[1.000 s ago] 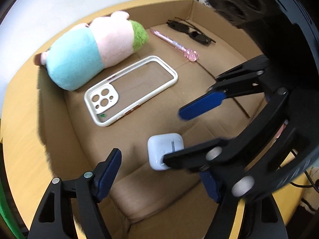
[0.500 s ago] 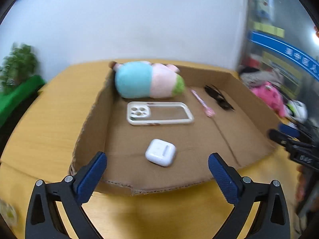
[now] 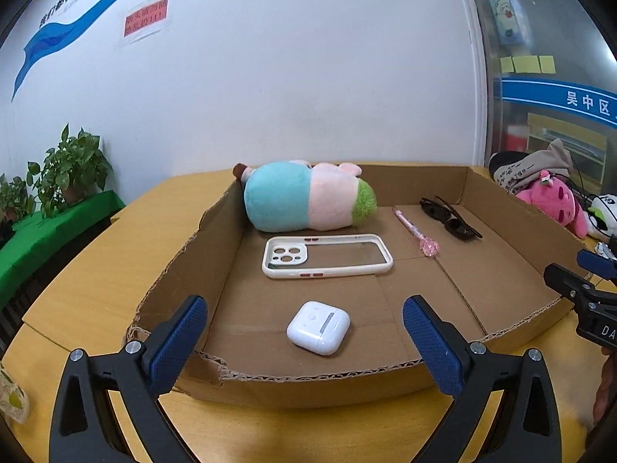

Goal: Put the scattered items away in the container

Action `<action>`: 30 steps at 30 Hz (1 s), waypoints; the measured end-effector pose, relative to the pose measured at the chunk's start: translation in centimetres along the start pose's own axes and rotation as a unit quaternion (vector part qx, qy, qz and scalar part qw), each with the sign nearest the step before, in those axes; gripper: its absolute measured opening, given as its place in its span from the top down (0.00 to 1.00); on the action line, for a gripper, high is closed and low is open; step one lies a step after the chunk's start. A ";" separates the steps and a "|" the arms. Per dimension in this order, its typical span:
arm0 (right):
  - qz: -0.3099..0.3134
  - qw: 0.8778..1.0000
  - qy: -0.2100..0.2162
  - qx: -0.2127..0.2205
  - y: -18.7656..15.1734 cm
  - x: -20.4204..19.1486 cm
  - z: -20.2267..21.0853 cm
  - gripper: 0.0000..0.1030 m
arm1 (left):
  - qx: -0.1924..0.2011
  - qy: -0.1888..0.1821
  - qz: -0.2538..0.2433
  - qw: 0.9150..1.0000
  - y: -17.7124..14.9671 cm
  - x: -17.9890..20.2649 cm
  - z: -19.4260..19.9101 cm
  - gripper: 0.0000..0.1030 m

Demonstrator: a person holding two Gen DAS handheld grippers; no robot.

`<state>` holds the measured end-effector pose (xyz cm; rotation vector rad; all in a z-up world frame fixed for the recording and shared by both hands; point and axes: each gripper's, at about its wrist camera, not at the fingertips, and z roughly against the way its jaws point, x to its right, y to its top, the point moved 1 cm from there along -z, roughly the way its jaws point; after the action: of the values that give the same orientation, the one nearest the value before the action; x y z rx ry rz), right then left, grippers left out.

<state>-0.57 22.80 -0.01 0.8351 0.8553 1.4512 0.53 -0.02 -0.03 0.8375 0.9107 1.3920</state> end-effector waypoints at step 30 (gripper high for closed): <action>0.002 1.000 0.008 0.002 -0.1 -0.3 -0.1 0.01 | -0.038 -0.070 0.044 0.996 -0.2 -1.1 -1.2 0.00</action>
<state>-0.55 22.46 -0.13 0.8288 0.8683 1.4611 -0.47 -1.18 -0.70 0.9137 0.7160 1.4170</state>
